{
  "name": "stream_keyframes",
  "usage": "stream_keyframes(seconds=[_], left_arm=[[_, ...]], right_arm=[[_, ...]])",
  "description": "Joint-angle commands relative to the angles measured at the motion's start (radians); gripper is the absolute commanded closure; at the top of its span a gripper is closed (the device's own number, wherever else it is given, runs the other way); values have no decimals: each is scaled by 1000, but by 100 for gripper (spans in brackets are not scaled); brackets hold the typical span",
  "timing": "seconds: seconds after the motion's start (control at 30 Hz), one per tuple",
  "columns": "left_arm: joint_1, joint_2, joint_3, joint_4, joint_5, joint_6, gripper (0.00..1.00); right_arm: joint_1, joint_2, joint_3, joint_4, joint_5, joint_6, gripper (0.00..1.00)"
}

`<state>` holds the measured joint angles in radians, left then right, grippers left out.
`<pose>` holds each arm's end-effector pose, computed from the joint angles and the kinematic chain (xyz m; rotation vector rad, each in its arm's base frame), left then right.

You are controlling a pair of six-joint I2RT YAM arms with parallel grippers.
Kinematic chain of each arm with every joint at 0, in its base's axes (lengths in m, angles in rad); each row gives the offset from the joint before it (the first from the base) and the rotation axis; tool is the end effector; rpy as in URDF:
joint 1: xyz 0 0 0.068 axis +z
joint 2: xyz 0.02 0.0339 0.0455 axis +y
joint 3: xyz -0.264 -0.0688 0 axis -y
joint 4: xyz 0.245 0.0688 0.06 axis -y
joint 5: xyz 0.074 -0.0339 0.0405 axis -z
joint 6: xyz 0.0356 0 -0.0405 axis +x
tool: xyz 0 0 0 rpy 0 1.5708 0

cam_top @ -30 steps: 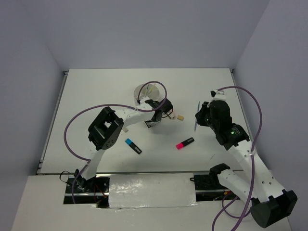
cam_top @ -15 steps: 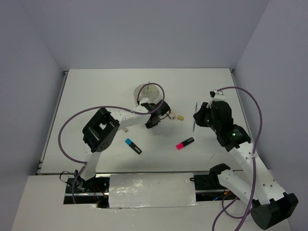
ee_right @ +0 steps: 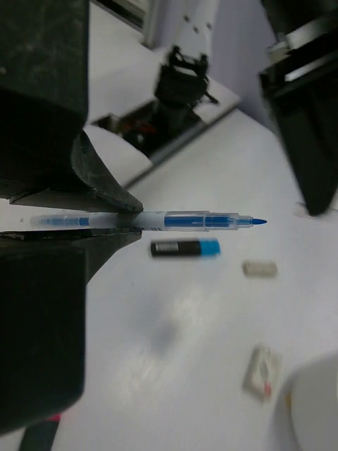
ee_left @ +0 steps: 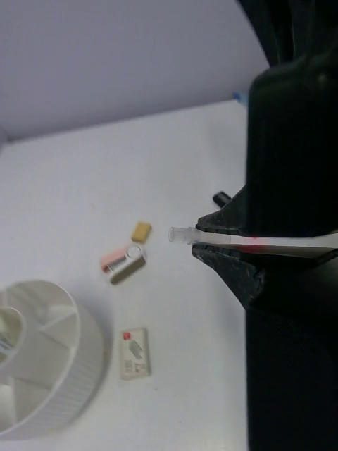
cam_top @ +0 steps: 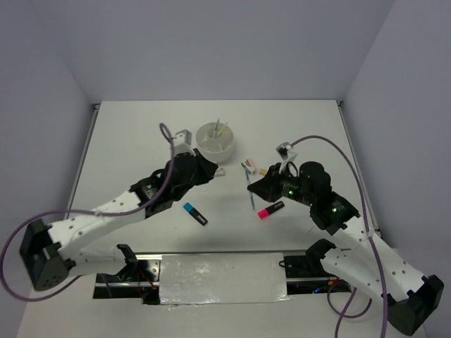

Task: Sort the stationery into containers
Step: Close the pen cap on the pen.

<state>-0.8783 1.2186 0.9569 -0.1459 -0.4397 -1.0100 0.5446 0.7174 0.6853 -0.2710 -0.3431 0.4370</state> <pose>0.1896 -0.2048 0.3138 -0.4260 1.9817 -0.8052 0.1396 0.0986 0.3071 -0.3552 1.9469 0.9801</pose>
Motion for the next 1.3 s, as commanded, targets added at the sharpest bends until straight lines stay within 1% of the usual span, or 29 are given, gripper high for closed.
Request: stream_keyframes(seconds=[0.0,0.03,0.07,0.1,0.17,0.2,0.23,0.3,0.4,0.47,0.57,0.67,0.77,1.07,1.27], left_arm=[[18,-188,-151,360,48,191,100],[22,-229,-180,403,70,232,100],[25,-270,-225,434,85,249,100],[25,-342,-243,490,125,263,100],[25,-405,-289,538,162,300,100],[27,-459,-300,569,186,307,100],[25,-479,-317,580,197,324,100],[27,-530,-322,592,220,341,100],[27,-568,-319,598,262,334,100],[25,-593,-323,600,271,329,100],[27,-616,-337,614,291,306,100],[27,-625,-346,614,292,283,100],[25,-623,-351,602,288,260,100],[25,-596,-354,571,272,179,100],[25,-587,-349,571,280,166,100]], right_arm=[[182,-3,-48,241,-7,135,100],[214,-1,-62,328,31,199,100],[276,2,-75,370,42,227,100],[305,14,-84,398,59,250,100],[371,20,-90,466,142,279,100],[424,31,-81,475,170,275,100],[448,40,-75,498,205,269,100],[504,69,-41,503,226,241,100],[566,137,14,464,298,201,100],[577,169,31,466,331,201,100],[595,191,40,500,337,187,100],[609,212,68,481,354,167,100],[614,218,82,475,378,144,100],[618,234,122,464,389,98,100],[620,237,132,454,401,89,100]])
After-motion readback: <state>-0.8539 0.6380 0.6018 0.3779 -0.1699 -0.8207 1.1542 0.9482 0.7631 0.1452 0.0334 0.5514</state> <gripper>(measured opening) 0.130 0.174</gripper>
